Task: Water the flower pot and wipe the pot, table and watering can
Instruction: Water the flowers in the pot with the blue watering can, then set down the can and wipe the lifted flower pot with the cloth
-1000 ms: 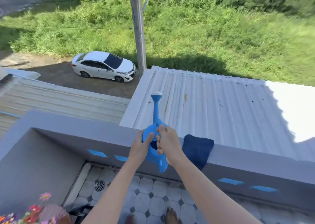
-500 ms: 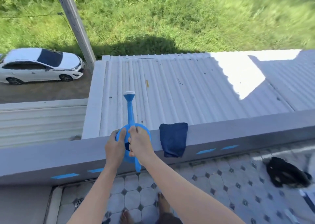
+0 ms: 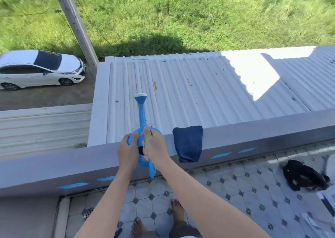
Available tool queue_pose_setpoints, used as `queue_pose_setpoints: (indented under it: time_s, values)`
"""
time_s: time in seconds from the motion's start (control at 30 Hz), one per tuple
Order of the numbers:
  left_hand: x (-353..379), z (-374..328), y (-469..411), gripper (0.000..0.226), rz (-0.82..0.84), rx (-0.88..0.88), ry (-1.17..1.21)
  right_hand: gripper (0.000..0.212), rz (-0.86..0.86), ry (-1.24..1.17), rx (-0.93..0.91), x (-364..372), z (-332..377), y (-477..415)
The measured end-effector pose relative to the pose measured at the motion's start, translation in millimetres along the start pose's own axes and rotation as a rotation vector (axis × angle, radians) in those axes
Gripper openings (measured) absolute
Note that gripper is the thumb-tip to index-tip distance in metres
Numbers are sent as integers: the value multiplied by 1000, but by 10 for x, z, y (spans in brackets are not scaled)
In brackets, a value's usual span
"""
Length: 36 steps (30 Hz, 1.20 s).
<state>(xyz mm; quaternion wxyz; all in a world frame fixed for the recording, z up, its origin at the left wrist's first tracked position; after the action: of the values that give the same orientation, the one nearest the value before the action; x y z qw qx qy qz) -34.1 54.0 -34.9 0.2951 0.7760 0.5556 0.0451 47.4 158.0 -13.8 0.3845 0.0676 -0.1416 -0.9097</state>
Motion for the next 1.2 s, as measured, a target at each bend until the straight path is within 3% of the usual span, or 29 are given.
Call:
queue_pose_setpoints:
  time_s: [0.37, 0.43, 0.53, 0.63, 0.8, 0.93, 1.03, 1.2]
  values:
    - [-41, -3, -58, 42, -8, -7, -48, 49, 104, 118, -55, 6, 36, -107]
    - [-123, -43, -19, 47, -75, 11, -66, 56, 111, 109, -62, -47, -18, -109]
    - [-338, -431, 221, 47, -263, 216, -55, 64, 86, 174, -147, -222, 15, -142]
    - [-385, -960, 512, 40, -354, 449, -38, 46, -38, 179, -170, -715, 49, -194]
    - [151, -1615, 962, 29, -239, 647, 30, 37, -177, 209, -147, -1620, -39, -333]
    - [1011, -1573, 1060, 14, 10, 567, -2, 29, -189, 258, -52, -2017, -242, -416]
    - [1642, -1118, 760, 14, 134, 364, -132, 23, -193, 245, 5, -2214, -401, -481]
    - [2010, -34, 293, 53, 114, -64, -461, 25, -182, 174, 136, -2383, -677, -505]
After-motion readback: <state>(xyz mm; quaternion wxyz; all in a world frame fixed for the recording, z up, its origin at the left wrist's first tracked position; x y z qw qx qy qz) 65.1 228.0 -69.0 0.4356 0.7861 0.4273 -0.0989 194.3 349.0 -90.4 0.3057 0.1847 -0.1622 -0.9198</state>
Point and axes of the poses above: each hand's wrist, its own y-axis away from the middle knuckle, its own x-axis out of the palm, z = x × y, the point moved 9 cm from there along -y, towards the middle knuckle, and after that the axes turned 13 degrees about -x, right-handed, at the moved point
